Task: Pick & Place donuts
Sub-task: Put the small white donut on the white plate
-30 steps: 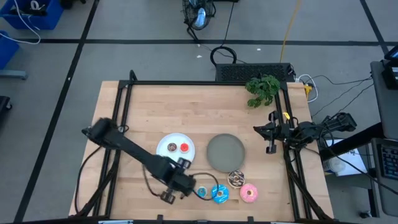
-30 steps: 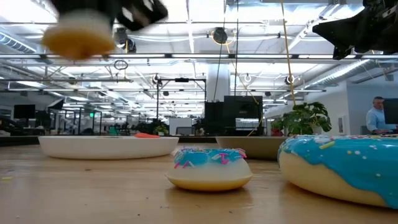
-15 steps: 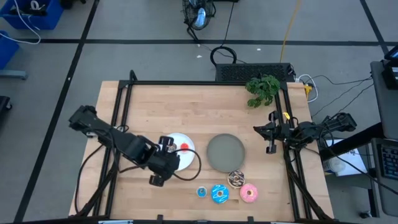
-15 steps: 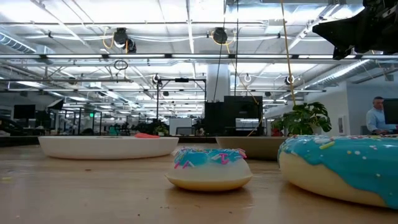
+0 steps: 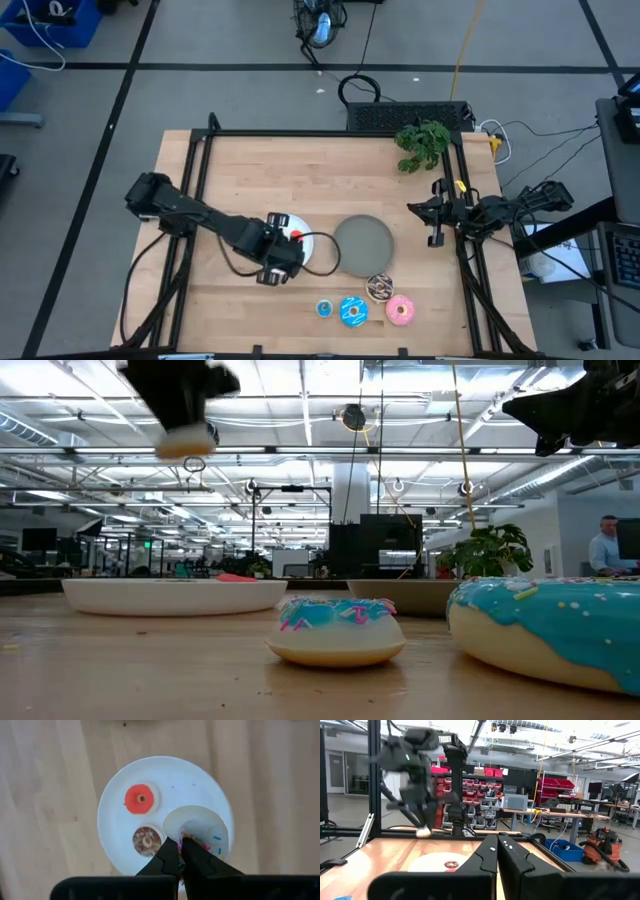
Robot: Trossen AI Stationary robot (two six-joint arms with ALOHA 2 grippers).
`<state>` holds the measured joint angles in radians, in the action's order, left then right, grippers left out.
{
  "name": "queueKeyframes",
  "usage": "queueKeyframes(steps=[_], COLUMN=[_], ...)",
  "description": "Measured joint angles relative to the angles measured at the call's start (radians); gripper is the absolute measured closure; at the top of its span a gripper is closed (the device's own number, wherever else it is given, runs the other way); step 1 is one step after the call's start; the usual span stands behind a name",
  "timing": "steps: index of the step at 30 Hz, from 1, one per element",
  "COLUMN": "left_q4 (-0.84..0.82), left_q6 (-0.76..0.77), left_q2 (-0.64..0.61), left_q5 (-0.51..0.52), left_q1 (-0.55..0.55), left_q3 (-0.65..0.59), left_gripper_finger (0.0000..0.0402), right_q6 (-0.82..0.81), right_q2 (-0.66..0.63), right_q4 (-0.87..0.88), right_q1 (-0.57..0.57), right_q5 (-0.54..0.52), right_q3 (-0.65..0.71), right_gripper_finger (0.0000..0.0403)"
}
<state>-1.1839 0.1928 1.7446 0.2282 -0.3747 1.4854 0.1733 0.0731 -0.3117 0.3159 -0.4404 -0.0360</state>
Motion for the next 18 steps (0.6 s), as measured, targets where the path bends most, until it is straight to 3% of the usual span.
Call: queueKeyframes(steps=[5, 10, 13, 18], left_q4=[0.151, 0.242, 0.305, 0.335], left_q6=[-0.057, -0.04, -0.022, 0.02], left_q2=[0.004, 0.003, 0.003, 0.003], left_q5=[-0.031, -0.145, -0.176, -0.178], left_q1=[0.046, 0.087, 0.099, 0.111], left_q3=[-0.199, -0.34, -0.401, -0.422], left_gripper_finger=[0.0374, 0.0392, 0.0391, 0.0349], right_q6=[0.013, 0.017, 0.028, 0.029], right_q2=[0.0, 0.0, 0.0, 0.0], right_q4=[0.007, 0.009, 0.008, 0.005], right_q1=[0.0, 0.0, 0.0, 0.0], right_q5=[-0.001, -0.002, -0.002, -0.002], right_q3=[0.0, 0.0, 0.0, 0.0], right_gripper_finger=[0.0403, 0.0403, 0.0403, 0.0403])
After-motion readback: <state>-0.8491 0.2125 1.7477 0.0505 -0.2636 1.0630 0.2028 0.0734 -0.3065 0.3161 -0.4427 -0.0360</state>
